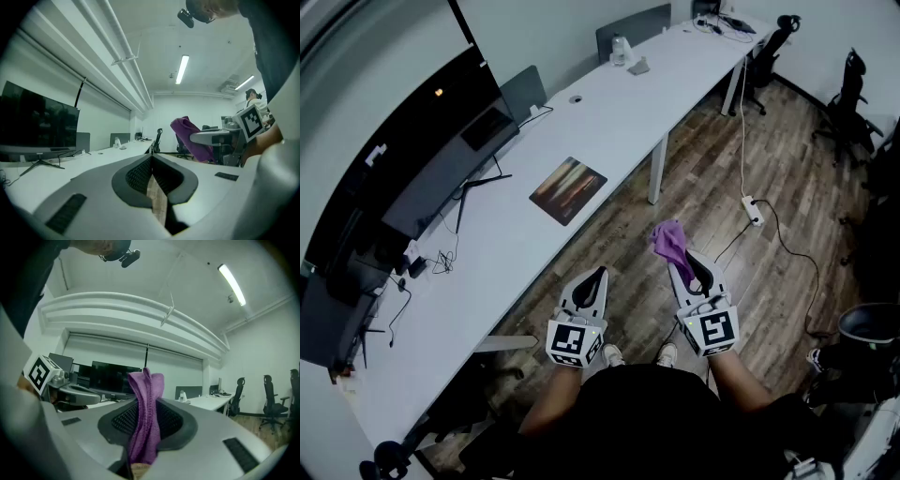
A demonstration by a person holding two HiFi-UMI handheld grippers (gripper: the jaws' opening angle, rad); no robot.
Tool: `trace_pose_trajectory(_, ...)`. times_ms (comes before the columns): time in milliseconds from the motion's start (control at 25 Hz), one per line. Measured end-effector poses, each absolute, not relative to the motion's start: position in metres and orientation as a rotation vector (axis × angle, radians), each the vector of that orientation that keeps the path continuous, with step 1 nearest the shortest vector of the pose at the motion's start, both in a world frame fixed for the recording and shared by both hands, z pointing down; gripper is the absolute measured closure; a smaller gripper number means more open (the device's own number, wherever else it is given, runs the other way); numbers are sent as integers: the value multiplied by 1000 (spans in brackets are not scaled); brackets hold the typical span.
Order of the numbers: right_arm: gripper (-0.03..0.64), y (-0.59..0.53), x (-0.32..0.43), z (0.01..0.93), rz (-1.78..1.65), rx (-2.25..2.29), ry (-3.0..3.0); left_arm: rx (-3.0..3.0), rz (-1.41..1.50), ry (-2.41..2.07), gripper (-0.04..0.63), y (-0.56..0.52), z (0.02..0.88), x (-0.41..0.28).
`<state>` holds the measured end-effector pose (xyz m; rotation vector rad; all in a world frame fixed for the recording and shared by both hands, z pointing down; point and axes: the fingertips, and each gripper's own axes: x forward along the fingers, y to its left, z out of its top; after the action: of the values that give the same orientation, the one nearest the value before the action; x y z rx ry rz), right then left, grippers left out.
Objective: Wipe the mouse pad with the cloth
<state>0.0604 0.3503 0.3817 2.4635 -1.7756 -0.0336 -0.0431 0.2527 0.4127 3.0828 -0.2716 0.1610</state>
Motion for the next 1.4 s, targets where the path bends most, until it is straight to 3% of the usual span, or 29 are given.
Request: trace_pose_trajectory(1400, 499, 248, -16, 394, 57, 2441, -1877, 3112, 187, -331, 577, 171, 427, -121)
